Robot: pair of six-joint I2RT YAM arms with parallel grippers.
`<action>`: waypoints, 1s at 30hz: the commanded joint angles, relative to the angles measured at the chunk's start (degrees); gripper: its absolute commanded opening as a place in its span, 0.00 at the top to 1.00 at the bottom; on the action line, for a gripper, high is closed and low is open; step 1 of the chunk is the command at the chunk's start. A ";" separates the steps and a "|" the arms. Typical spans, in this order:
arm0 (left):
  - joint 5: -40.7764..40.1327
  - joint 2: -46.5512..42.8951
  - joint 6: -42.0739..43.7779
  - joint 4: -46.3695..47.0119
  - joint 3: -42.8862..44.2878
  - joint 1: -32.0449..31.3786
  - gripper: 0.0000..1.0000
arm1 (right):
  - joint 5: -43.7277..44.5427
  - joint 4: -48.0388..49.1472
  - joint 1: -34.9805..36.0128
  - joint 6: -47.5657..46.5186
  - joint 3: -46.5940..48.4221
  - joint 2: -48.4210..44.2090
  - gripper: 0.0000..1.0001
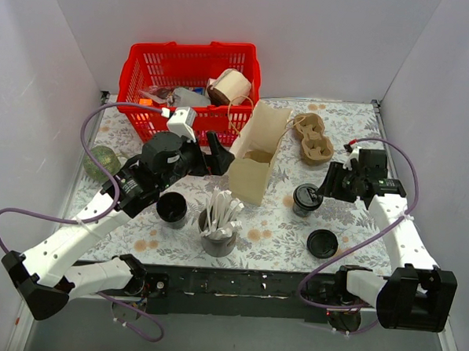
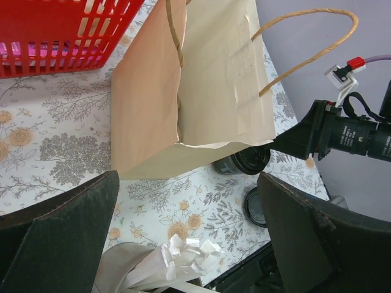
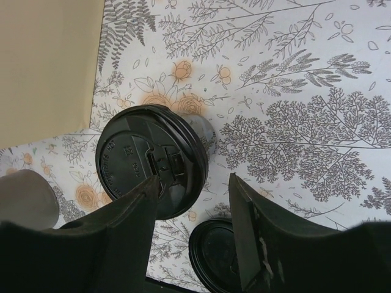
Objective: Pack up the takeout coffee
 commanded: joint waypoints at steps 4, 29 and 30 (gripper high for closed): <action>1.70 0.02 -0.32 1.67 -0.67 -0.13 0.02 | -4.84 4.75 -0.18 -2.41 -1.00 2.82 0.44; 1.87 0.72 0.21 2.02 -0.67 -0.13 0.02 | -6.17 5.63 -0.18 -4.79 -1.80 7.05 0.62; 1.87 0.81 0.21 2.02 -0.67 -0.13 0.02 | -5.90 5.54 -0.27 -4.70 -1.79 6.79 0.65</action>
